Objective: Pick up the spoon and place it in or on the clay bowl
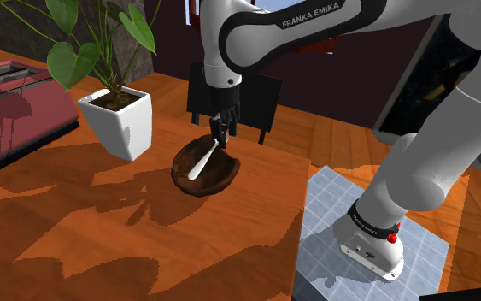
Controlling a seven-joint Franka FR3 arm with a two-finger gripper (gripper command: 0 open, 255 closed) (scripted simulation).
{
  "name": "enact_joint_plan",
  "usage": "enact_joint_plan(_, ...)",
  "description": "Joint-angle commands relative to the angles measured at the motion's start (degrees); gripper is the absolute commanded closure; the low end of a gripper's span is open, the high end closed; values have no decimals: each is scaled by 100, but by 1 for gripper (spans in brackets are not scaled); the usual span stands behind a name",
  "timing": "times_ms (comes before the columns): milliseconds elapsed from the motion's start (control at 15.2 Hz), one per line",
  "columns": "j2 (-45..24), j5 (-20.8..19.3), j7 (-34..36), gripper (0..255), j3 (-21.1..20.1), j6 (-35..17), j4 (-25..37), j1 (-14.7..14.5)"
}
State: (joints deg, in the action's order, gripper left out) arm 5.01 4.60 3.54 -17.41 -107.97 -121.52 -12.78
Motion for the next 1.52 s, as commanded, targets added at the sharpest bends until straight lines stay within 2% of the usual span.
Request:
enact_joint_plan(0,-14,-3,0,255,-1,-32,-19,0)
enact_joint_plan(330,-14,-3,0,255,-1,-31,-18,0)
enact_joint_plan(396,-14,-3,0,0,-1,-31,-18,0)
enact_joint_plan(726,-14,-3,0,0,-1,-31,-18,0)
enact_joint_plan(990,28,-17,3,0,29,698,670,24)
enact_joint_plan(1452,28,-17,3,0,29,698,670,24)
